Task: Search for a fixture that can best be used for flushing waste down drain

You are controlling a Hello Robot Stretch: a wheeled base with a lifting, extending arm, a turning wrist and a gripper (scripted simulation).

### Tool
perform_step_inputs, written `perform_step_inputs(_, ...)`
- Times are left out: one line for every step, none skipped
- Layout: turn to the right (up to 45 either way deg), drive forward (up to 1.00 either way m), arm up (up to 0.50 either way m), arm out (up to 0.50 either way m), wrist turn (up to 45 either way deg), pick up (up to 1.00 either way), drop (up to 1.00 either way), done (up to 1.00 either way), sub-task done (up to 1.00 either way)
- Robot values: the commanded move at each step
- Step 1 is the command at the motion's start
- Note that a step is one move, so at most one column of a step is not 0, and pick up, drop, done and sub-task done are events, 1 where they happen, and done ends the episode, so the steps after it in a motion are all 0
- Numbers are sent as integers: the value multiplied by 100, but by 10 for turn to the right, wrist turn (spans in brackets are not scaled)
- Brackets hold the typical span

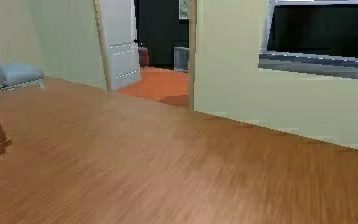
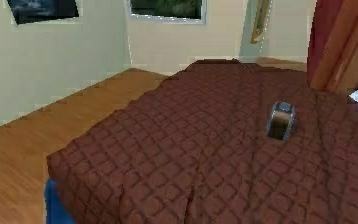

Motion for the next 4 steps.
perform_step_inputs(-450, 0, 0, 0, 0, 0, 0, 0, 0)
perform_step_inputs(-120, 0, 0, 0, 0, 0, 0, 0, 0)
perform_step_inputs(-30, 0, 0, 0, 0, 0, 0, 0, 0)
perform_step_inputs(0, 30, 0, 0, 0, 0, 0, 0, 0)
